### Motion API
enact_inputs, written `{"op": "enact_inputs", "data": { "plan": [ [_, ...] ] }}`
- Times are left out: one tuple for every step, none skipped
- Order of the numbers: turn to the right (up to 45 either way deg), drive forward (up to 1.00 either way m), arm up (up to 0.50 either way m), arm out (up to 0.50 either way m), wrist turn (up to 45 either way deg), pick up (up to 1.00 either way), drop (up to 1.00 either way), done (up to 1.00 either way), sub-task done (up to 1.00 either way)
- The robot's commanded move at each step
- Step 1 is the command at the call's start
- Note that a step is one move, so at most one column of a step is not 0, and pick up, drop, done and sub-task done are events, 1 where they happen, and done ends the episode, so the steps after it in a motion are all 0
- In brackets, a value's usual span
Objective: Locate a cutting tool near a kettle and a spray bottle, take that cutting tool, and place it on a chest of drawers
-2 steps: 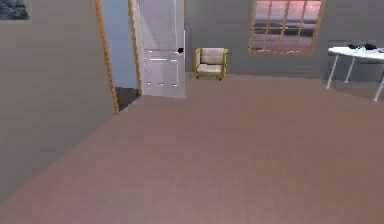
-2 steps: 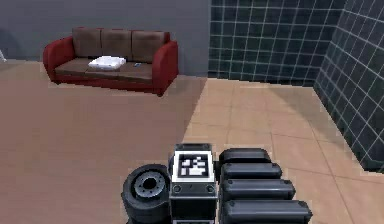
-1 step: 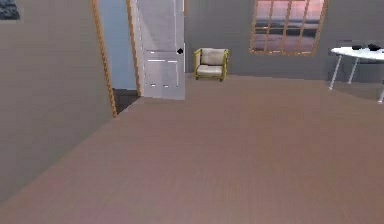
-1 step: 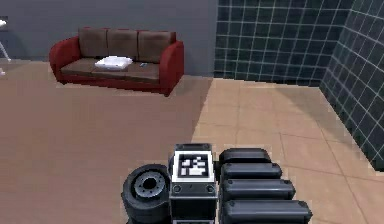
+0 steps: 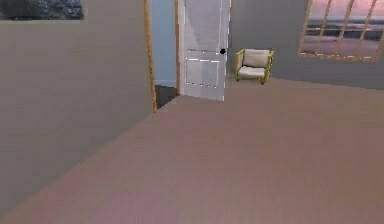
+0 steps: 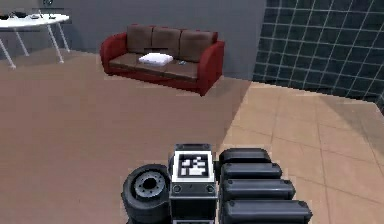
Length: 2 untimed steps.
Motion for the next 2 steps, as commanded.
{"op": "enact_inputs", "data": {
  "plan": [
    [0.0,1.0,0.0,0.0,0.0,0.0,0.0,0.0,0.0],
    [0.0,1.0,0.0,0.0,0.0,0.0,0.0,0.0,0.0]
  ]
}}
